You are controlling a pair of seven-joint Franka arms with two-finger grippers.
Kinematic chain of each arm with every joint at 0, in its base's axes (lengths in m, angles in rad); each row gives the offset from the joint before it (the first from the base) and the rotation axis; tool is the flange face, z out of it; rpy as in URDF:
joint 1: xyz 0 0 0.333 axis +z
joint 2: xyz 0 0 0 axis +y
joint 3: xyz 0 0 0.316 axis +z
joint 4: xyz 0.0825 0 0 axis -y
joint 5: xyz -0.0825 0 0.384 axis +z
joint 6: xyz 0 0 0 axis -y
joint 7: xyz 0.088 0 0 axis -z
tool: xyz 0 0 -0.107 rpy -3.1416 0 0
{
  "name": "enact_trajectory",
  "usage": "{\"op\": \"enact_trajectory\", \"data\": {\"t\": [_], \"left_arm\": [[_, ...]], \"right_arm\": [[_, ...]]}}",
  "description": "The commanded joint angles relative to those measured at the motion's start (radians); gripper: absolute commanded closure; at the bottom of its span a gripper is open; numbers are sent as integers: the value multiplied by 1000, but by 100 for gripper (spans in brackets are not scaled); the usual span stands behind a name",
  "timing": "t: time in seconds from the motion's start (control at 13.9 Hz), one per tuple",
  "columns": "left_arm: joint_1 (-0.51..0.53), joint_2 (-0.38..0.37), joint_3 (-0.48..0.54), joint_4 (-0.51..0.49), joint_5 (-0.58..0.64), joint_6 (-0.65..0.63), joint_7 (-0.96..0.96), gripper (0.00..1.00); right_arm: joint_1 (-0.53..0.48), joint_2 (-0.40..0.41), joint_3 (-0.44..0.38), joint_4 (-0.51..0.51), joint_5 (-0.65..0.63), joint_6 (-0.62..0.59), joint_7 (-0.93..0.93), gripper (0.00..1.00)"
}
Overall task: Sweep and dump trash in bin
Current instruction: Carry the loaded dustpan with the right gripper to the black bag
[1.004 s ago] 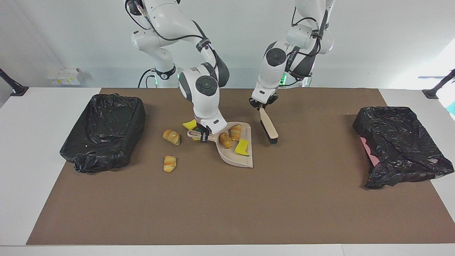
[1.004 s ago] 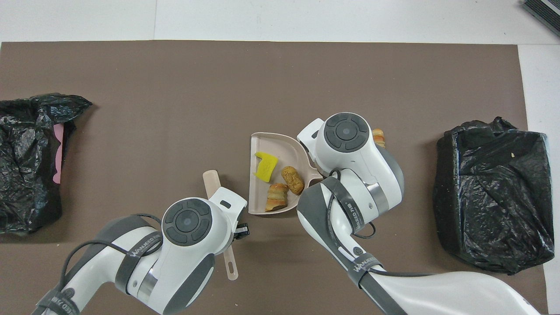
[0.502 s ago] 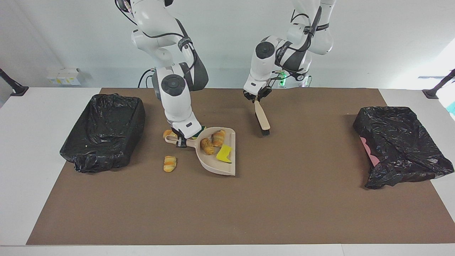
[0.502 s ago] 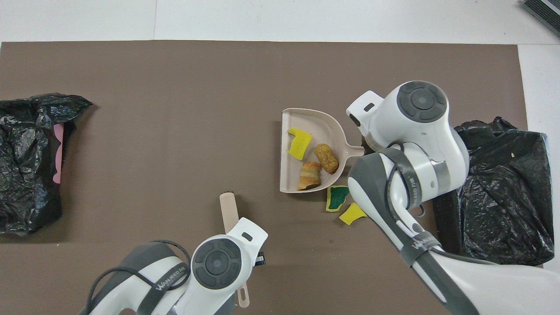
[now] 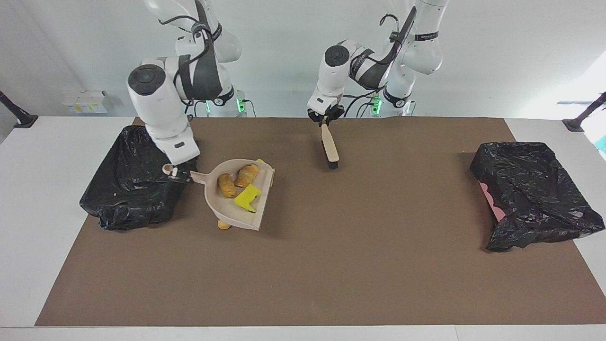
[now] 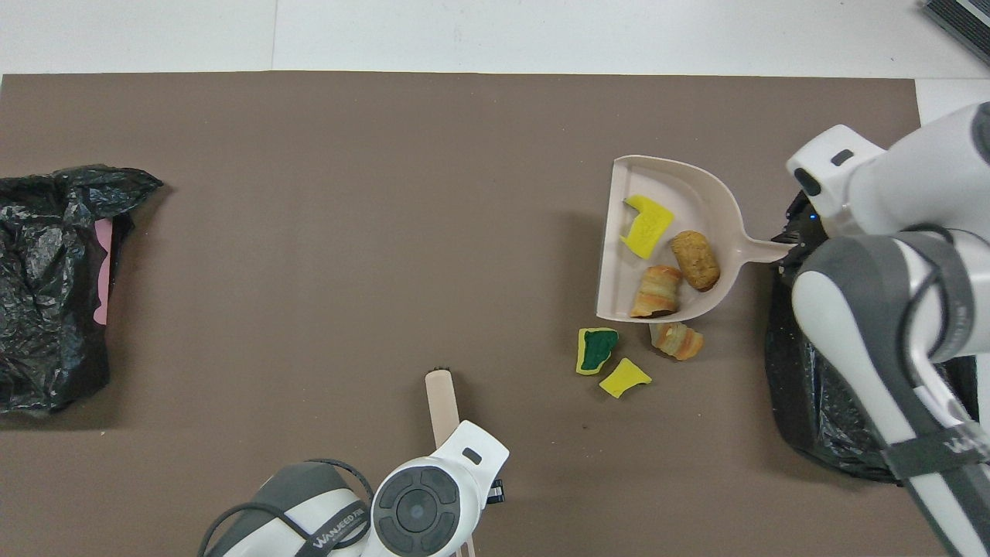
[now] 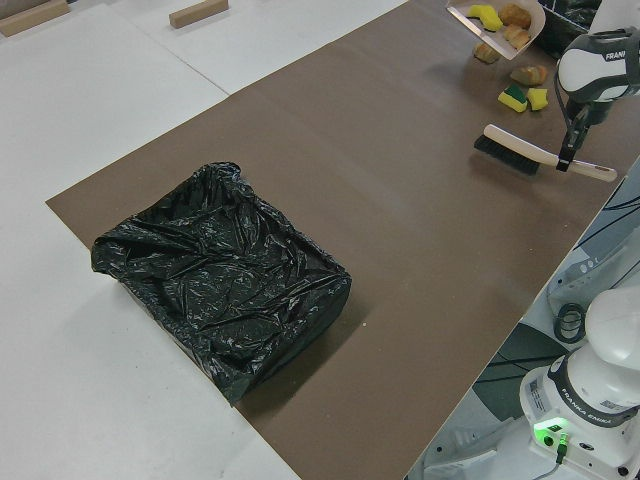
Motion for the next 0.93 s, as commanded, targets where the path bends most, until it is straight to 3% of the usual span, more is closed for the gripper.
{"op": "enact_trajectory", "data": {"t": [0.0, 0.07, 0.14, 0.5, 0.86], "left_arm": [[-23, 21, 14, -25, -38, 48, 10, 100], [-27, 21, 14, -24, -40, 45, 5, 43], [-32, 21, 15, -21, -40, 42, -11, 0], [74, 15, 32, 57, -37, -64, 8, 0], [324, -4, 34, 253, 49, -285, 77, 0]], "right_arm": [[-90, -71, 13, -14, 5, -71, -104, 100], [-125, -89, 12, -16, 4, -94, -132, 100], [-165, -100, 10, -14, 5, -102, -179, 100], [-346, -112, 6, -17, 2, -98, -452, 100], [-464, -158, 4, -77, -120, -46, -585, 100]]}}
